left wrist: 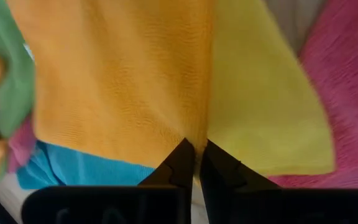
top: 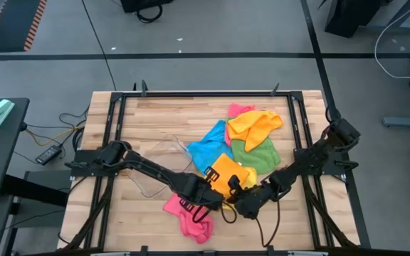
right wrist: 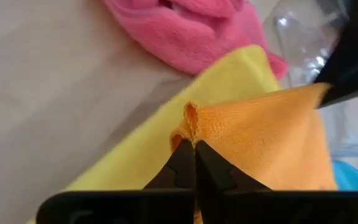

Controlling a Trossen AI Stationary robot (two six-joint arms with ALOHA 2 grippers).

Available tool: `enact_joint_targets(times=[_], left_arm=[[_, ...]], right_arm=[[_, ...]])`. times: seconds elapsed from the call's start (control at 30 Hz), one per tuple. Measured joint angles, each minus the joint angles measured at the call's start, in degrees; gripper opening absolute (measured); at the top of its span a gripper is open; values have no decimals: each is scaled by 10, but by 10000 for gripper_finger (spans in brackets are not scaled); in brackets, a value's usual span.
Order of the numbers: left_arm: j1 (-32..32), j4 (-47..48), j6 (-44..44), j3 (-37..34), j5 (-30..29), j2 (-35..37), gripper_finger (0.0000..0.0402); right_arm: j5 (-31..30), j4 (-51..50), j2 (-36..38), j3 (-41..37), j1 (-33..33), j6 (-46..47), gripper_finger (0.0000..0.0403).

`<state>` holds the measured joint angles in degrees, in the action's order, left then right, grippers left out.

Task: Fold microfiber towels
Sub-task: Fold the left orange microfiber cloth

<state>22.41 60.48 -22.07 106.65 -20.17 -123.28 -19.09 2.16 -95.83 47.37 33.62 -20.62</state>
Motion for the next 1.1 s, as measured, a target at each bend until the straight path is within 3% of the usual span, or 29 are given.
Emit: enact_joint_targets(times=[0.33, 1.1], left_arm=[[6, 14, 19, 33, 123, 0, 22], [-52, -41, -56, 24, 129, 0, 19]], right_arm=[[60, 29, 0, 0, 14, 12, 3], [43, -104, 48, -3, 9, 122, 5]])
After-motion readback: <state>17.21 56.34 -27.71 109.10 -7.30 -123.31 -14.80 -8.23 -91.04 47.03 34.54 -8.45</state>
